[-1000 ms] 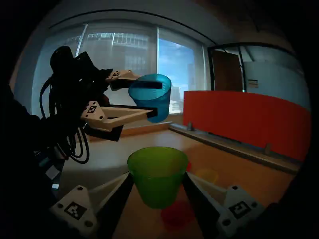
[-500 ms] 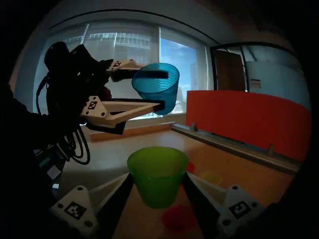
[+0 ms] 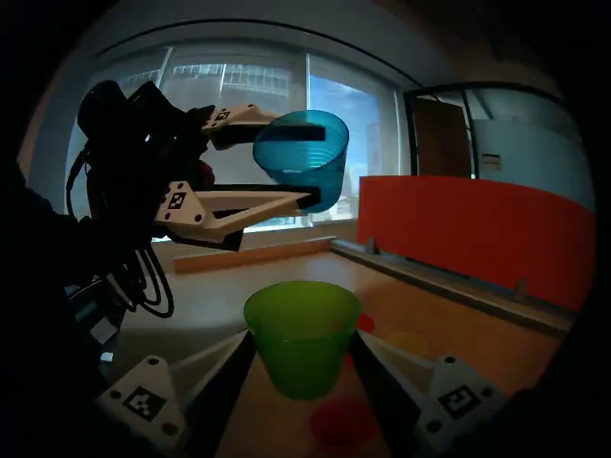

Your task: Pour water

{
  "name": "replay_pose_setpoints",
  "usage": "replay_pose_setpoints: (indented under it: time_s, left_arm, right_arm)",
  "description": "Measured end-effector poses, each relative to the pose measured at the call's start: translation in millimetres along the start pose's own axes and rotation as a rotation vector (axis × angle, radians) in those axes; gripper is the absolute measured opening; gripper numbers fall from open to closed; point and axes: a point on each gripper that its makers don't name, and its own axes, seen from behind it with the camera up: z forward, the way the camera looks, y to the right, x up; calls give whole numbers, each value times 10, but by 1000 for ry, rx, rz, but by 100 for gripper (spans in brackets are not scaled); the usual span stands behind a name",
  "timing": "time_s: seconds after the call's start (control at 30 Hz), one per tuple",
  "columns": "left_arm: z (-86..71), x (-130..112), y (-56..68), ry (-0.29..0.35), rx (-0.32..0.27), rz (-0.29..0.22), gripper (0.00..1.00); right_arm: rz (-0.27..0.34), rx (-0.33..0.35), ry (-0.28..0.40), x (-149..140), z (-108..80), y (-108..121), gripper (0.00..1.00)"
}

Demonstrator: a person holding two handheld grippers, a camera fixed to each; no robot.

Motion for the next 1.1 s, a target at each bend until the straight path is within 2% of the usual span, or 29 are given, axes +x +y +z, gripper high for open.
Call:
replay_pose_setpoints:
  time_s: [0.3, 1.1]
  left_arm:
    - [1, 57, -30, 4, 5, 46, 84]
    - [25, 128, -33, 12, 19, 110, 84]
  right_arm:
    - [-3, 2, 3, 14, 20, 9, 86]
    - [-17, 0, 9, 55, -5, -7, 86]
